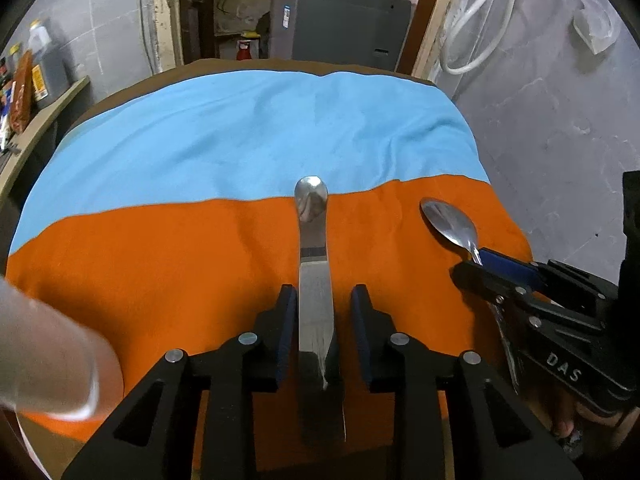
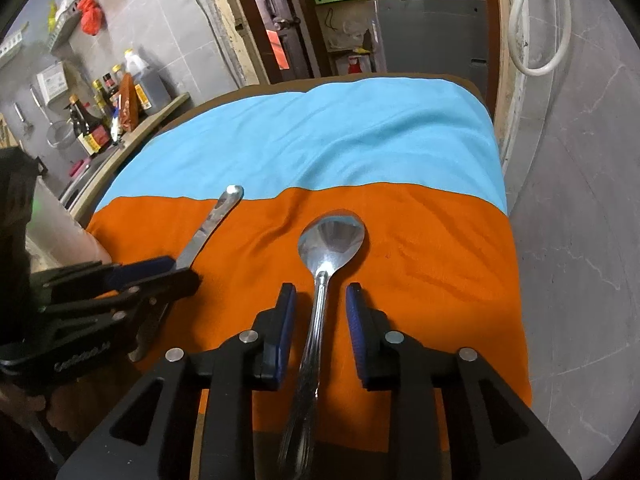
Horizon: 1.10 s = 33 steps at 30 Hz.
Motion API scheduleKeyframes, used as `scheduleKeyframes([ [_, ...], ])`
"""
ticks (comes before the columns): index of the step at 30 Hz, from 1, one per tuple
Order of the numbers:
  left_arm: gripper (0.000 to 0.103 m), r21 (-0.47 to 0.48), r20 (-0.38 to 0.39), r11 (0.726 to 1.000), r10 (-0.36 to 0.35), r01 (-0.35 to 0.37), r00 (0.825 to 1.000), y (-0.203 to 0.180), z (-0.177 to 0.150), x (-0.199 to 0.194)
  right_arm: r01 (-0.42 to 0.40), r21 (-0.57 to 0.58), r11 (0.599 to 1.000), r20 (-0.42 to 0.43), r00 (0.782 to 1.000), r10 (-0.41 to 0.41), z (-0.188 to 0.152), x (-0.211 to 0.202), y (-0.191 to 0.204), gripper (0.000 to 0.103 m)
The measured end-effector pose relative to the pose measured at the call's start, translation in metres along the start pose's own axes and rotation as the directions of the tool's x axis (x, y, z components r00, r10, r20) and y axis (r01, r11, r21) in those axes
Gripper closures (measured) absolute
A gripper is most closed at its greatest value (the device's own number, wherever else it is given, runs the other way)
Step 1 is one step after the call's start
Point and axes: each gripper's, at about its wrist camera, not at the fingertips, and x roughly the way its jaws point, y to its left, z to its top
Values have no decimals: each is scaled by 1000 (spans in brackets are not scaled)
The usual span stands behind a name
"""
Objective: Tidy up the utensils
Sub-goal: 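Grasp the flat silver knife with the left tool while the right tool grasps the silver spoon, then lift the knife with the left tool while the right tool lifts the spoon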
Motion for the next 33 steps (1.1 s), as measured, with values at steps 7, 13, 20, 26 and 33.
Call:
scheduleKeyframes([
  [7,79,53,-43,999,2,0,999,-1,13,8,32,-37,999,-29,999,-33,7,7,6,79],
  [13,79,116,-63,992,62,-54,996,-10,18,11,74,-70,995,-70,994,-79,12,11,12,84],
  [20,90,144,-52,989,49,-41,997,-12,17,12,118,-41,992,-97,988,-121,20,18,18,96],
  [26,90,54,38,997,-49,47,998,0,-9,-12,21,73,997,-10,1000,-20,2,0,11,98],
  [33,90,-22,190,997,-74,80,979,0,-56,-53,-55,69,996,156,987,43,-34,-36,27,99],
])
